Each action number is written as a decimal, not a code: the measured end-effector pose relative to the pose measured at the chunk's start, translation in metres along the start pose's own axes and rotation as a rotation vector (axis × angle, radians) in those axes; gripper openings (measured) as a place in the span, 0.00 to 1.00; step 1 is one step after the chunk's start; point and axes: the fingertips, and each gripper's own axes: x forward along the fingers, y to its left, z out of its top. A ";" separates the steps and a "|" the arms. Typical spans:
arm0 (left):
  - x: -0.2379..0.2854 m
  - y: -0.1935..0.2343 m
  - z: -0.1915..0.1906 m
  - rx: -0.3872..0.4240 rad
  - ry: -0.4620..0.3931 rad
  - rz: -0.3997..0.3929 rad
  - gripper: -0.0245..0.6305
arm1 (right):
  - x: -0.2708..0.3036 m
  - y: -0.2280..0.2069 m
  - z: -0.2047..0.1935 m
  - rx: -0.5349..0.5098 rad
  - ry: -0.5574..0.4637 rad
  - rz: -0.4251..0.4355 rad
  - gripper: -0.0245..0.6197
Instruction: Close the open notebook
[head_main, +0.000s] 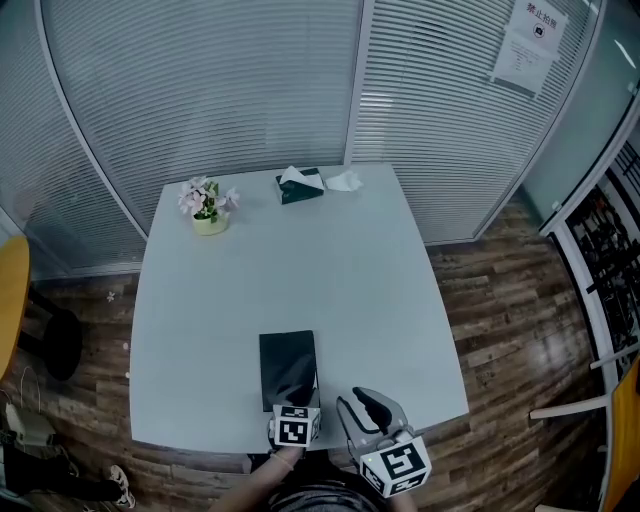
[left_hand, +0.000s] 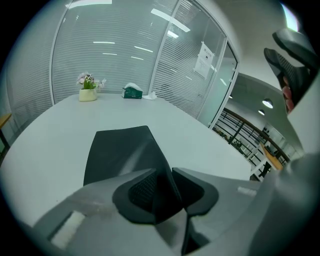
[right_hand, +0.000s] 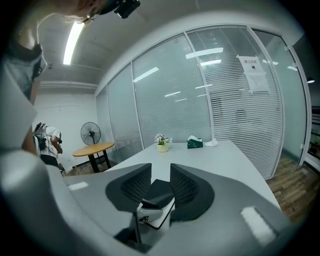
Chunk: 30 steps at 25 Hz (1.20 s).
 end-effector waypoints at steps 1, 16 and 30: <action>0.002 -0.001 -0.001 0.000 0.000 0.007 0.20 | 0.000 -0.001 0.000 0.002 0.000 -0.001 0.22; 0.015 -0.011 -0.015 -0.007 0.023 -0.049 0.30 | 0.001 -0.002 -0.003 -0.001 0.006 0.003 0.22; -0.029 0.014 -0.003 -0.029 -0.040 -0.086 0.17 | 0.016 0.014 -0.004 -0.010 0.011 0.051 0.22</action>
